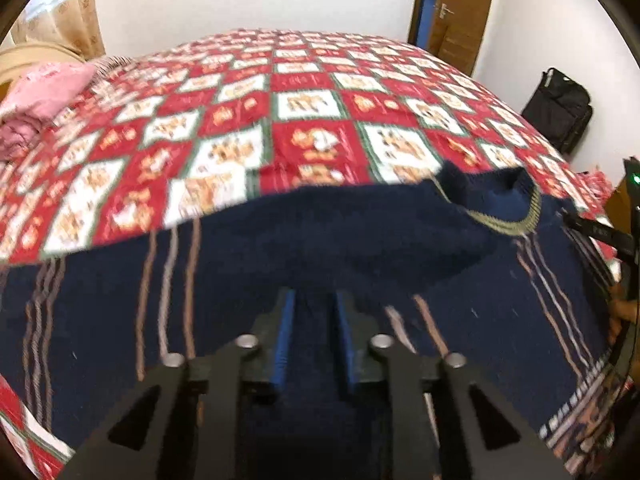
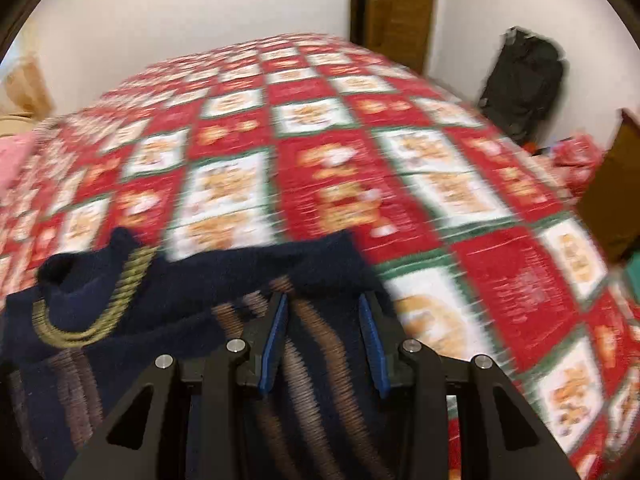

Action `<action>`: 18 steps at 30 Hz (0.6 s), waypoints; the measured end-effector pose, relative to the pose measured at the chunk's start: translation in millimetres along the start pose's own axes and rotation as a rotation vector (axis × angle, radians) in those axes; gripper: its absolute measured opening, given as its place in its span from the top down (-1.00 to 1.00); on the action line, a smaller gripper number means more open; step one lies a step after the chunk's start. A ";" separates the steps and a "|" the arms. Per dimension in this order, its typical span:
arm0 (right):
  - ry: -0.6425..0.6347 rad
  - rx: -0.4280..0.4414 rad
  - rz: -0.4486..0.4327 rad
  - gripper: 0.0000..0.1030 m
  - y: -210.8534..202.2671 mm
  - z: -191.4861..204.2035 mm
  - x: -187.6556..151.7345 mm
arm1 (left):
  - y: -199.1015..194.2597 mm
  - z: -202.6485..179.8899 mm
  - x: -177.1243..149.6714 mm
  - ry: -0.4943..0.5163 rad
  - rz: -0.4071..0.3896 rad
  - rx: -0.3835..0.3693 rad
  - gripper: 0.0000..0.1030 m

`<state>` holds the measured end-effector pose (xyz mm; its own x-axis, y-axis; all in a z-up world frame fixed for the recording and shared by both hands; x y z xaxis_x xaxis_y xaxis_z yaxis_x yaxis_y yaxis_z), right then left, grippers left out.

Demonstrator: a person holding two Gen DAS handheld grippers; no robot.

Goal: Fold small clothes
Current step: 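Grasp the cuff of the other navy sleeve with the left tool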

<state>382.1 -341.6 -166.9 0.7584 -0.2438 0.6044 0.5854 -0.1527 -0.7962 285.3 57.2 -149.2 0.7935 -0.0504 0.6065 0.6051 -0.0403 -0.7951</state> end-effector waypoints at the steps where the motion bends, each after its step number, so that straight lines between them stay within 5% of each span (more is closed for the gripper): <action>1: 0.048 0.005 0.018 -0.13 2.1 -8.6 -0.1 | 0.4 3.8 4.5 0.004 -0.011 0.026 0.61; 4: 0.046 0.054 -0.026 -0.14 -13.4 -15.2 -3.1 | -8.7 18.9 8.7 -0.031 -0.021 0.035 0.55; 6: 0.024 0.057 -0.108 -0.14 -40.7 -16.9 -10.0 | -23.1 33.0 4.7 -0.056 -0.036 0.014 0.07; 7: 0.037 0.063 -0.132 -0.15 -52.6 -18.6 -13.5 | -31.3 43.8 0.2 -0.074 -0.046 0.027 -0.37; 8: 0.057 0.077 -0.151 -0.17 -65.8 -19.8 -17.7 | -38.5 53.1 -3.8 -0.093 -0.061 0.046 -0.50; 12: 0.125 0.227 -0.165 -0.17 -124.2 -7.5 -44.7 | -68.7 102.4 -30.9 -0.144 -0.097 0.133 -0.50; 18: -0.001 0.358 -0.246 -0.17 -218.3 36.4 -86.2 | -100.0 214.7 -71.4 -0.335 -0.113 0.303 -0.51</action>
<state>199.3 -252.4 -44.2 0.5844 -0.2412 0.7748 0.8108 0.1354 -0.5694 181.9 279.0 -113.2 0.6683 0.2647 0.6953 0.6412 0.2691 -0.7187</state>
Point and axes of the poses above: each gripper's, at about its wrist camera, not at the fingertips, and y roughly the way its jaws point, z to its left, x to its top, the point moved 9 cm from there along y, roughly the way its jaws point, and after that the axes turned 3 degrees about y, right-handed, at the moved point
